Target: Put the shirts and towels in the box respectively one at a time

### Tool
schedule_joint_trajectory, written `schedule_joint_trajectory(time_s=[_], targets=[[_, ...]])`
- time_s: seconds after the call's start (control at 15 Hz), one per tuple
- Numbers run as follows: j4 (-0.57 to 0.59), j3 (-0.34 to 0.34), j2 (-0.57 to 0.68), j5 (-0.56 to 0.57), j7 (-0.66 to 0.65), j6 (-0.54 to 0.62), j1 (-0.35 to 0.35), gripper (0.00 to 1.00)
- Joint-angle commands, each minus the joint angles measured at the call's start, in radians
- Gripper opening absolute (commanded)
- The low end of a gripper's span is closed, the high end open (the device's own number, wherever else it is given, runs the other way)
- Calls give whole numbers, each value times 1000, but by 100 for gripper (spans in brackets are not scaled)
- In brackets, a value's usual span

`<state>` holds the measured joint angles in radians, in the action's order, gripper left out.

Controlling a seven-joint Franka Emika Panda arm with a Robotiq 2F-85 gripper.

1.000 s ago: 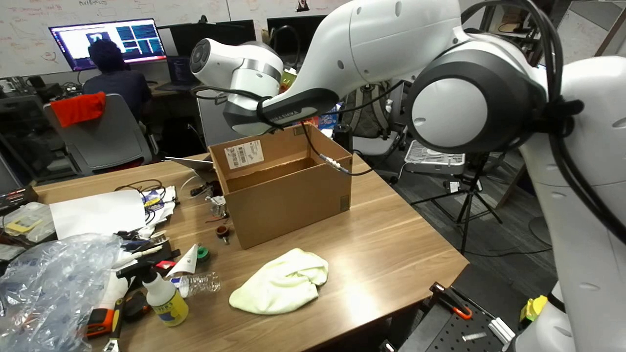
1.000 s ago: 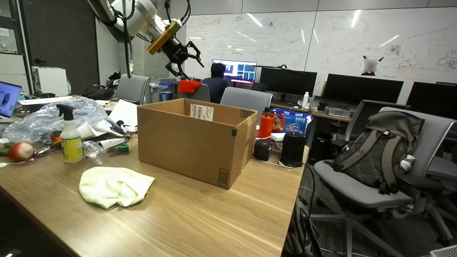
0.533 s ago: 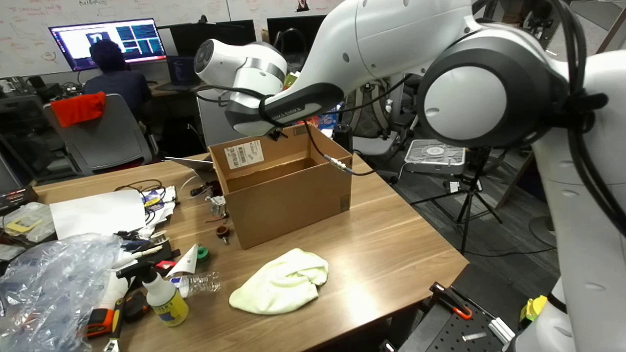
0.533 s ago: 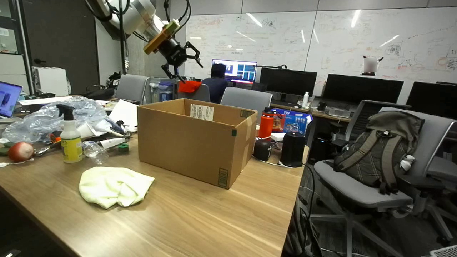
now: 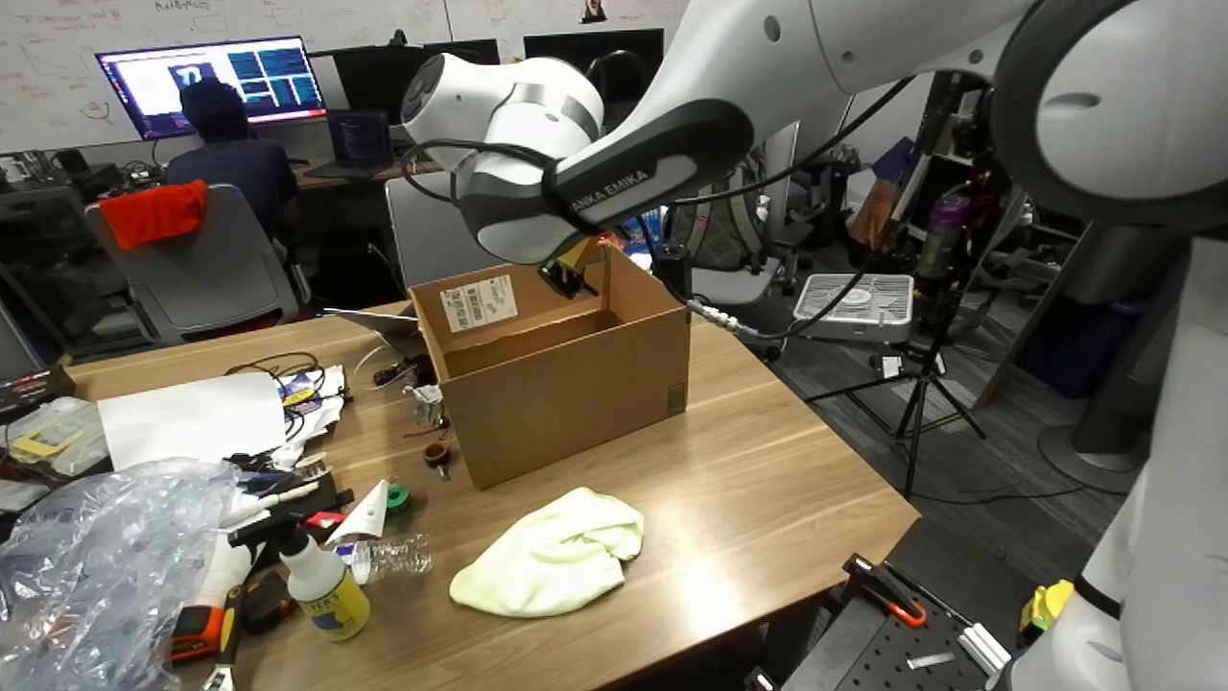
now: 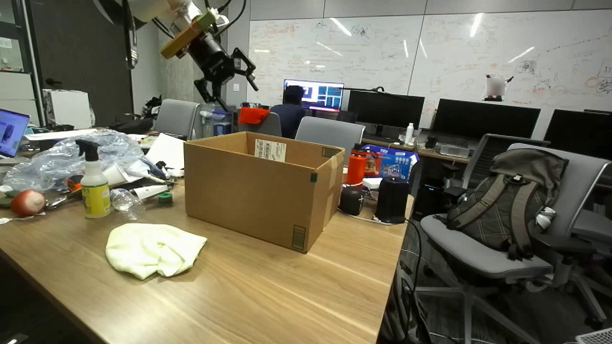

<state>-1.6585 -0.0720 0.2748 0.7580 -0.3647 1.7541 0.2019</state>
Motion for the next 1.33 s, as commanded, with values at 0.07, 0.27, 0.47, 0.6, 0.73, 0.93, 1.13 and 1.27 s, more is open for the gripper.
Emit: schedule_joint_trajectory(time_s=[0.07, 0.27, 0.47, 0.6, 0.73, 0.93, 1.13, 1.27], targets=[[-239, -25, -173, -114, -51, 8, -9, 100], [-339, -39, -215, -202, -43, 31, -11, 100], [-421, -58, -228, -297, -12, 67, -7, 100], [-468, -75, -224, -360, 8, 120, -3, 100], [-510, -93, -213, -421, 51, 182, 2, 100], [-553, -119, -192, -513, 123, 270, 11, 100], [-575, -140, -165, -587, 194, 345, 19, 100], [-583, -151, -145, -629, 241, 389, 25, 100]])
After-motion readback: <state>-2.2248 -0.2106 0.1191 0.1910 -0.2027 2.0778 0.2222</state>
